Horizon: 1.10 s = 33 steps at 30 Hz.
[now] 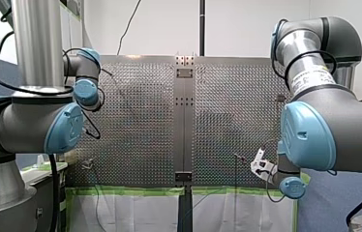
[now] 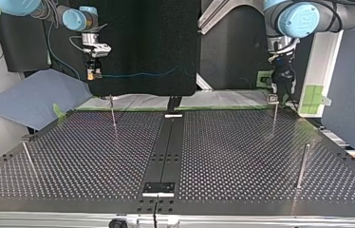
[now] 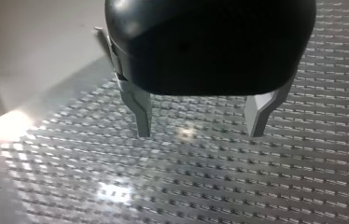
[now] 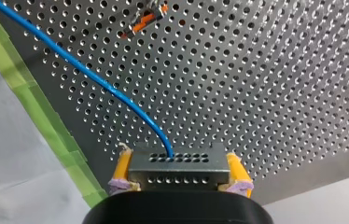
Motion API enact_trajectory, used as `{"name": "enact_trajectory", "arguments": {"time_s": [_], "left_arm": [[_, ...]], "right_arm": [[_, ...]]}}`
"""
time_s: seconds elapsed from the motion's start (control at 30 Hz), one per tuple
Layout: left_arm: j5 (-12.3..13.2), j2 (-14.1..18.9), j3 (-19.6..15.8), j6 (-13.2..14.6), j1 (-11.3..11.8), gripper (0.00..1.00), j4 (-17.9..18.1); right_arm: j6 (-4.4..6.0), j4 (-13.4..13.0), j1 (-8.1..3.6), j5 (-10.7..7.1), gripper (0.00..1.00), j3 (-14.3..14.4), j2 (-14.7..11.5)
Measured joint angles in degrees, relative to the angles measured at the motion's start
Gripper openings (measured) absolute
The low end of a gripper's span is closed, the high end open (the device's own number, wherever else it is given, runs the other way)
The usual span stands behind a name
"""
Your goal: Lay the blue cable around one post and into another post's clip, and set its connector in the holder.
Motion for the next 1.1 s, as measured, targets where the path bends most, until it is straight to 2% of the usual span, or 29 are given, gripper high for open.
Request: {"name": "enact_trajectory", "arguments": {"time_s": [0.13, 0.37, 0.47, 0.6, 0.73, 0.83, 1.0, 1.1], "left_arm": [[2.27, -2.14, -2.38, 2.40, -0.82, 1.00, 1.99], [4.36, -5.51, -6.53, 6.55, -2.63, 1.00, 4.45], [4.46, -5.84, -7.72, 8.20, -3.52, 1.00, 4.67], [4.51, -5.88, -7.82, 10.26, -4.60, 1.00, 4.76], [4.56, -5.71, -7.52, 12.16, -5.62, 1.00, 5.00], [4.57, -5.59, -7.20, 13.94, -6.26, 1.00, 5.08], [4.57, -5.51, -6.61, 16.95, -7.27, 1.00, 5.12], [4.57, -5.45, -6.32, 18.70, -7.96, 1.00, 5.13]], "right_arm": [[-1.84, 1.29, 0.54, 0.02, 0.00, -0.68, -0.28], [-5.64, 5.21, 2.09, 1.28, 0.00, -0.62, -3.52], [-6.24, 6.87, 2.88, 2.01, 0.00, -0.25, -5.15], [-6.35, 9.00, 4.02, 2.43, 0.00, -0.07, -7.27], [-6.20, 11.11, 5.59, 1.64, 0.00, -0.08, -9.37], [-5.36, 12.76, 7.14, 1.32, 0.00, -0.32, -11.02], [-3.07, 15.35, 9.71, 1.91, 0.00, -1.67, -13.62], [-2.37, 16.93, 11.27, 2.02, 0.00, -3.09, -15.19]]}}
